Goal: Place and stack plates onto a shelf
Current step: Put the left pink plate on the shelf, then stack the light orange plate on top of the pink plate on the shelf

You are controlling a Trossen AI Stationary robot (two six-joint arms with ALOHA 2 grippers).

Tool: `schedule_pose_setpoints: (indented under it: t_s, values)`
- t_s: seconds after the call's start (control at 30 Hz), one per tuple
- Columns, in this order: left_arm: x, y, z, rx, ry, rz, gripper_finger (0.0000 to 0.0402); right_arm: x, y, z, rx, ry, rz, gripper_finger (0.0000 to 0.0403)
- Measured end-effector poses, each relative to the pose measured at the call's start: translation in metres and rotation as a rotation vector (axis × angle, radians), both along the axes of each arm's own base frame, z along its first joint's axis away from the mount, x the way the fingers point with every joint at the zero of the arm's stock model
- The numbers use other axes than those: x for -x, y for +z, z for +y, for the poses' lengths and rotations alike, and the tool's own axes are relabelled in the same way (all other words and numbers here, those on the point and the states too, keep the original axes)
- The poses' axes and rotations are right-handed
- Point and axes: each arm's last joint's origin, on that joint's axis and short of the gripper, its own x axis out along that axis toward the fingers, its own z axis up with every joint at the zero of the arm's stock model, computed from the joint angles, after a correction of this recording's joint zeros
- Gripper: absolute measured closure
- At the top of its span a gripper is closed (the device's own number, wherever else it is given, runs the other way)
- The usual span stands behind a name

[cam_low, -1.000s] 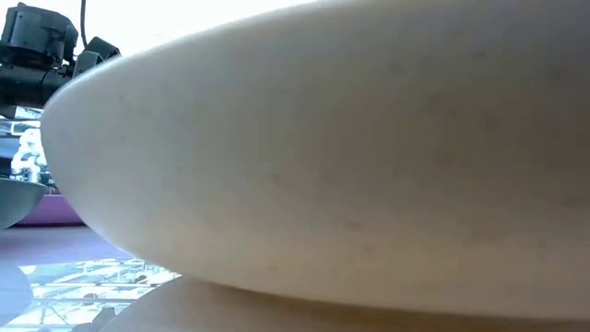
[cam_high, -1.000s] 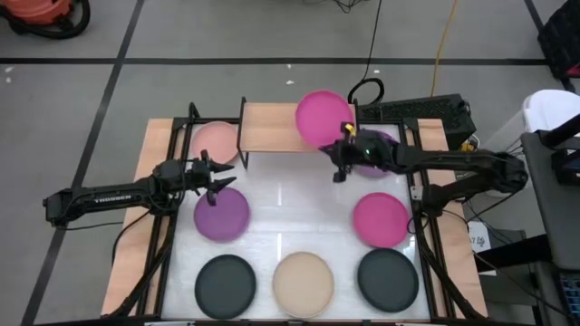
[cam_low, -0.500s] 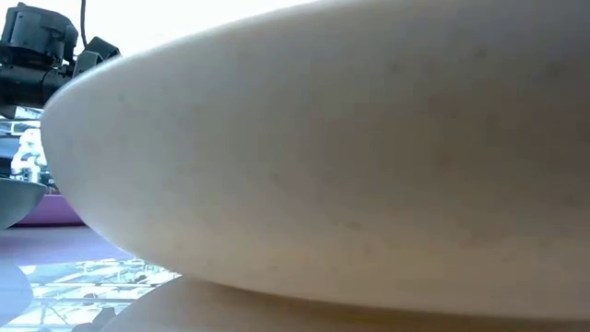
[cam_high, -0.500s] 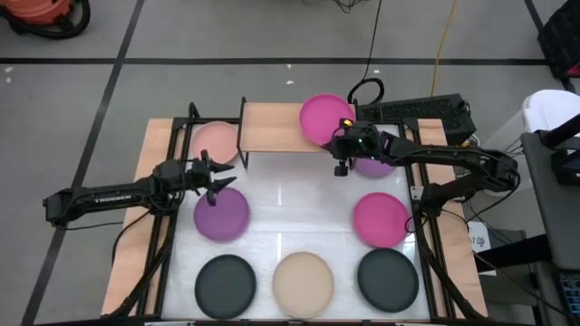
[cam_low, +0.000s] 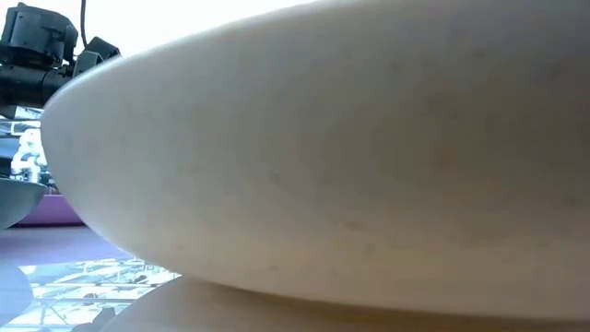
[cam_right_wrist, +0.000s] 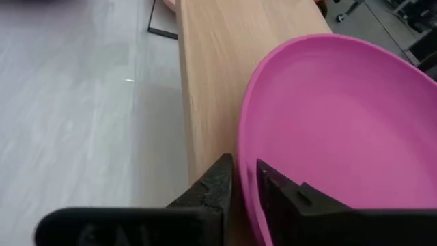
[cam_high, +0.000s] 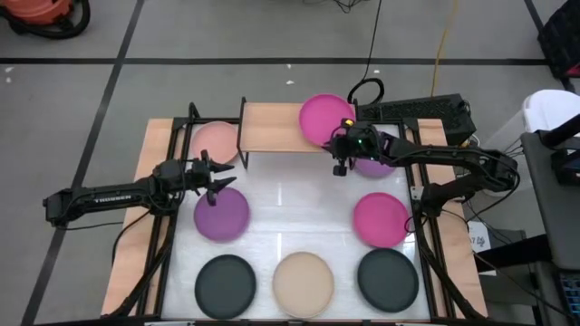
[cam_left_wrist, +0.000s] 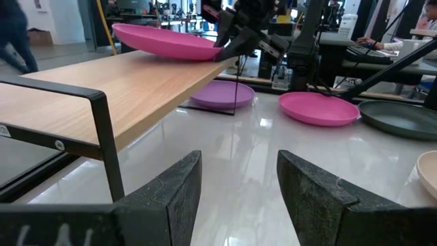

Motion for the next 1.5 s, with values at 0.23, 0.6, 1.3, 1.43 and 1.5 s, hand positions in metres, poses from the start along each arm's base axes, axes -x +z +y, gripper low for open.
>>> schedule_pose_setpoints:
  t_s: [0.23,0.6,1.3,1.43,1.5]
  values:
    - [0.0,0.0,0.0,0.0,0.0,0.0,0.0206,0.003,0.003,0.001,-0.013,-0.018,-0.01,0.0299]
    - [0.0,0.0,0.0,0.0,0.001,0.0,0.0206,0.019,0.026,0.011,-0.015,-0.028,-0.083,0.0255]
    - [0.0,0.0,0.0,0.0,0.0,0.0,0.0206,0.108,0.112,0.074,-0.069,0.238,-0.527,0.0259]
    - [0.0,0.0,0.0,0.0,0.0,0.0,0.0206,0.11,0.114,0.077,-0.075,0.249,-0.544,0.0259]
    - [0.0,0.0,0.0,0.0,0.0,0.0,0.0206,0.109,0.114,0.078,-0.1,0.251,-0.543,0.0259]
